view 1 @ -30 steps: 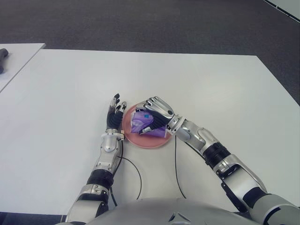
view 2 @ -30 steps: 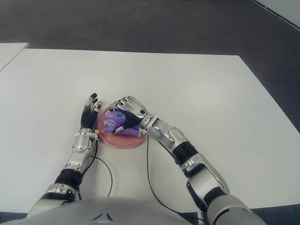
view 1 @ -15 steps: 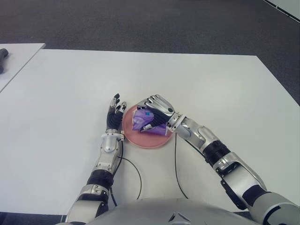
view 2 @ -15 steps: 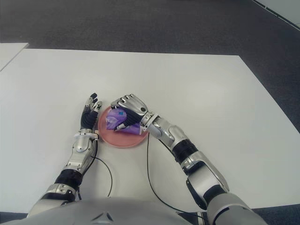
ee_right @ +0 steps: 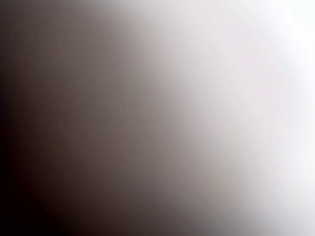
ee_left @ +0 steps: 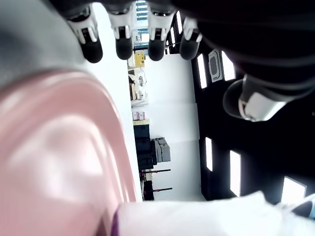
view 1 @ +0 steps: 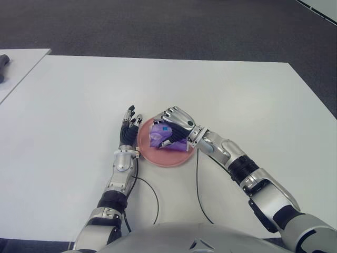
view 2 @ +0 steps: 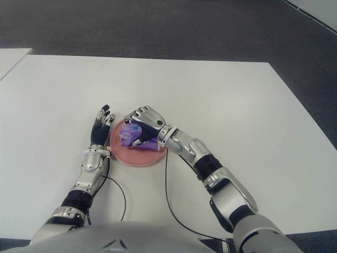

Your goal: Put the tissue paper into the plate.

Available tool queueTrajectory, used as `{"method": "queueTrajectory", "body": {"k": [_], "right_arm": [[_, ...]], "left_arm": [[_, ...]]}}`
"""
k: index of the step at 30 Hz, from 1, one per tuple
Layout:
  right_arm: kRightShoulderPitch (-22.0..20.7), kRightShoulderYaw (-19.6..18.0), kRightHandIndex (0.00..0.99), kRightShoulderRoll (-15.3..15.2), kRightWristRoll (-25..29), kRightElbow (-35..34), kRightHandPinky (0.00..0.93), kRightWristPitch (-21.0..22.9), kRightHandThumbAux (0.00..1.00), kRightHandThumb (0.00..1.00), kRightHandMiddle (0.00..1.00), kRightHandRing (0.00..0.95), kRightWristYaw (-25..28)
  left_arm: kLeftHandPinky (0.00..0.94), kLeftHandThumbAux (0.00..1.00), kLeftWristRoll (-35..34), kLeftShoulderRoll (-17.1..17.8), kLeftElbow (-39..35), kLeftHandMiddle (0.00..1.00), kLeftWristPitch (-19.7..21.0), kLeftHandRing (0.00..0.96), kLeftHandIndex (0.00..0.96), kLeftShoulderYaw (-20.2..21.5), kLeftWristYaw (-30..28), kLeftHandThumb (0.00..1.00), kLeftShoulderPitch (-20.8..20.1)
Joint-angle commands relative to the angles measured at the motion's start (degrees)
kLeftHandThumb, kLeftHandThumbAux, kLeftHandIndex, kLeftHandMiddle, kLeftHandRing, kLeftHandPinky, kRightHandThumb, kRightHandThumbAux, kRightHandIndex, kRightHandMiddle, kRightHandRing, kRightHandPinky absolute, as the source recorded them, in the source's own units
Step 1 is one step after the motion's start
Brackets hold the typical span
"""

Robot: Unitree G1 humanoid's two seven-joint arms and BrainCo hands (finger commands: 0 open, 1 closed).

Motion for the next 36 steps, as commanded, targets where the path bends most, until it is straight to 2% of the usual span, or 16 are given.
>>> {"method": "queueTrajectory", "body": {"k": [1, 3, 4, 5, 6, 8, 12, 19, 29, 36], "right_arm": [[0.01, 1.4, 0.431, -2.11, -1.33, 0.44, 0.597, -0.55, 0.708, 0.716, 0.701, 0.675, 2.45], [-0.11, 1.88, 0.428, -3.4, -1.39, -0.27, 0.578, -1.2, 0.708, 0.707, 0.673, 0.643, 4.49], [-0.03, 2.12, 0.425, -4.85, -1.13, -1.55, 0.524, -1.85, 0.71, 0.701, 0.617, 0.582, 7.01], [0.06, 2.26, 0.35, -5.85, -0.89, -2.5, 0.401, -2.25, 0.633, 0.574, 0.49, 0.454, 8.79], [0.71, 1.86, 0.301, -7.51, 0.21, -5.24, 0.322, -2.63, 0.584, 0.49, 0.408, 0.371, 11.76], [1.57, 1.18, 0.246, -9.08, 1.64, -8.43, 0.222, -2.77, 0.538, 0.399, 0.312, 0.271, 14.97], [0.96, 1.63, 0.16, -8.15, 2.18, -7.87, 0.068, -1.03, 0.499, 0.264, 0.186, 0.135, 19.22], [1.84, 1.45, 0.018, -9.38, 2.3, -8.42, 0.004, 0.02, 0.445, 0.034, 0.025, 0.013, 23.44], [1.27, 2.21, 0.0, -10.32, 1.88, -6.57, 0.0, -1.51, 0.396, 0.0, 0.0, 0.0, 24.54], [1.55, 1.39, 0.0, -10.95, 3.69, -6.69, 0.0, -1.87, 0.381, 0.0, 0.0, 0.0, 26.0]], "left_arm": [[0.0, 0.397, 0.27, 0.2, 0.42, 0.0, 2.17, 0.0, 0.0, 0.12, -0.14, 0.0, 0.82], [0.0, 0.396, 0.25, 0.23, 0.25, 0.0, 2.72, 0.0, 0.0, 0.04, -0.29, 0.0, 0.84], [0.0, 0.393, 0.17, 0.21, 0.42, 0.0, 2.66, 0.0, 0.0, 0.11, -0.24, 0.0, 0.7], [0.0, 0.389, 0.11, 0.18, 0.55, 0.0, 2.58, 0.0, 0.0, 0.17, -0.2, 0.0, 0.59], [0.0, 0.386, 0.07, 0.15, 0.71, 0.0, 2.32, 0.0, 0.0, 0.23, -0.11, 0.0, 0.5], [0.0, 0.384, 0.03, 0.14, 0.91, 0.0, 2.03, 0.0, 0.0, 0.3, -0.03, 0.0, 0.37], [0.0, 0.38, 0.26, 0.19, 1.45, 0.0, 1.41, 0.0, 0.0, 0.34, 0.29, 0.0, -0.03], [0.0, 0.375, 0.76, 0.18, 0.71, 0.0, 1.8, 0.0, 0.0, 0.19, 0.69, 0.0, 0.06], [0.0, 0.387, 0.06, 0.43, 1.9, 0.0, 1.07, 0.0, 0.0, 0.57, 0.11, 0.0, -0.45], [0.0, 0.382, 0.12, 0.82, 2.74, 0.0, 0.09, 0.0, 0.0, 0.57, -0.14, 0.0, -0.62]]}}
